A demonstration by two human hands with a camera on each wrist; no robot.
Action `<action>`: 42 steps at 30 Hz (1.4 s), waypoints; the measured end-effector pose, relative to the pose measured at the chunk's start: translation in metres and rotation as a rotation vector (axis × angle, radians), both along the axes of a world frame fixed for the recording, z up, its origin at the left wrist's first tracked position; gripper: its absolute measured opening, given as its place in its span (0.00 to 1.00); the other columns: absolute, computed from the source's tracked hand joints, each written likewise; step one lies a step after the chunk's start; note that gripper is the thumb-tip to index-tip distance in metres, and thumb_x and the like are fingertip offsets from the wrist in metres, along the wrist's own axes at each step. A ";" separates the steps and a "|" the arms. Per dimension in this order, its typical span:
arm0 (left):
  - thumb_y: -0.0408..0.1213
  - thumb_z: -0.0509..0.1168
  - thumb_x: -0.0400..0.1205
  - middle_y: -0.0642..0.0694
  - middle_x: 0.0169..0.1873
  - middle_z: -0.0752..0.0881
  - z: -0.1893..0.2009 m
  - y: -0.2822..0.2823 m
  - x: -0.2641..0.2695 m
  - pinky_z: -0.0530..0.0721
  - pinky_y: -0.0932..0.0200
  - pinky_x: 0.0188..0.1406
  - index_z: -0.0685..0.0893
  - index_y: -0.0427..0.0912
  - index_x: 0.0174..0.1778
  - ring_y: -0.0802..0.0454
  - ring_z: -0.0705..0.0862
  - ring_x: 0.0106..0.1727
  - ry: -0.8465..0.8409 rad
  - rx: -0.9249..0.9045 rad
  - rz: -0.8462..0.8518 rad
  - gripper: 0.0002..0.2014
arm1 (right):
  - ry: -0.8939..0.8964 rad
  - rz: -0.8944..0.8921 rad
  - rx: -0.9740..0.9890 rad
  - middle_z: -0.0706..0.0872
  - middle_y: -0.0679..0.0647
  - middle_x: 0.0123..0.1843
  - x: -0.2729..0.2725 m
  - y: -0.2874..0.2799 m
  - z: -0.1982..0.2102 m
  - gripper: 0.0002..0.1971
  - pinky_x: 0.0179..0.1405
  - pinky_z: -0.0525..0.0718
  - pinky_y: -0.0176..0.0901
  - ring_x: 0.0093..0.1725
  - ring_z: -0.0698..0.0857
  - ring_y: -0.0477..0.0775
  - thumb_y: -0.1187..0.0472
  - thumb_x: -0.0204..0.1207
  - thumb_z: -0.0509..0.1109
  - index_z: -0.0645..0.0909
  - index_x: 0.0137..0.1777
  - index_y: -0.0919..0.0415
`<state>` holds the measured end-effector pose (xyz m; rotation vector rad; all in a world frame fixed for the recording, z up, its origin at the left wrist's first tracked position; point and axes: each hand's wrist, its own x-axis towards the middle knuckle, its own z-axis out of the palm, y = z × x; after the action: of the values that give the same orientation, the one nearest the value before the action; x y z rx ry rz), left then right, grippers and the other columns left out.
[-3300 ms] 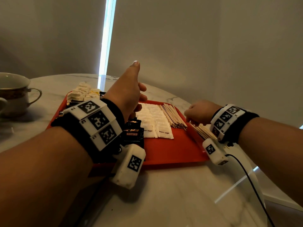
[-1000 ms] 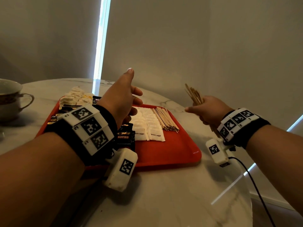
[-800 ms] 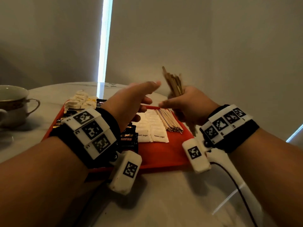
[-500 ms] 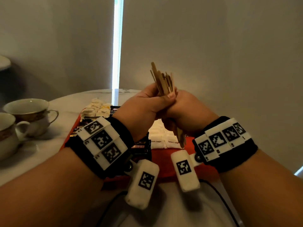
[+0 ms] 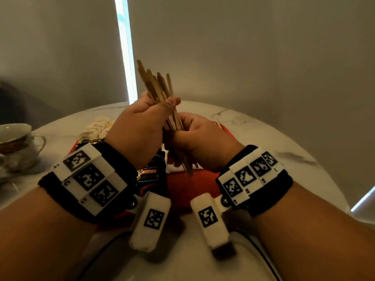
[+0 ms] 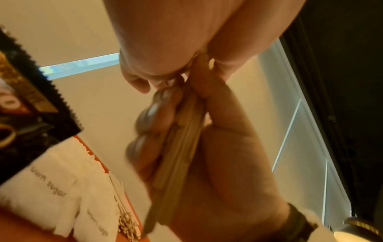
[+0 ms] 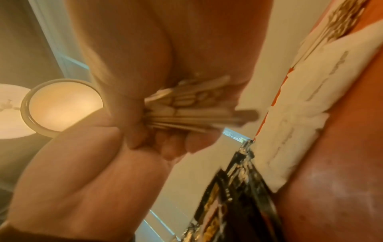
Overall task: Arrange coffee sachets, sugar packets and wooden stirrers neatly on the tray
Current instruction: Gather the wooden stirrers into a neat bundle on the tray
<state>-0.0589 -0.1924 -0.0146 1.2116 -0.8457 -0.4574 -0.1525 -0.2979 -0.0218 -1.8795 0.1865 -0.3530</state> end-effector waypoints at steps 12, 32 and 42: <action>0.39 0.71 0.76 0.43 0.37 0.87 -0.004 0.002 0.004 0.88 0.52 0.40 0.84 0.41 0.43 0.45 0.89 0.44 0.217 -0.009 -0.322 0.06 | 0.138 0.276 0.208 0.72 0.51 0.24 -0.003 -0.008 -0.003 0.22 0.22 0.67 0.40 0.21 0.67 0.50 0.68 0.84 0.64 0.81 0.28 0.51; 0.44 0.68 0.85 0.50 0.27 0.76 0.012 0.005 0.004 0.85 0.42 0.50 0.77 0.48 0.30 0.51 0.80 0.32 0.111 -0.191 -0.130 0.16 | 0.045 0.151 0.195 0.78 0.54 0.27 0.008 -0.006 -0.007 0.07 0.24 0.61 0.43 0.23 0.66 0.52 0.64 0.67 0.80 0.88 0.34 0.51; 0.51 0.66 0.84 0.46 0.37 0.91 0.018 0.009 0.019 0.87 0.35 0.60 0.86 0.46 0.34 0.44 0.91 0.51 0.136 -0.270 -0.012 0.17 | -0.233 0.029 0.456 0.83 0.57 0.35 0.011 -0.014 -0.005 0.10 0.22 0.74 0.37 0.25 0.76 0.48 0.63 0.75 0.71 0.80 0.54 0.67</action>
<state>-0.0402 -0.1839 0.0032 0.9173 -0.7708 -0.4155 -0.1416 -0.3120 -0.0264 -1.3790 0.0736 -0.4637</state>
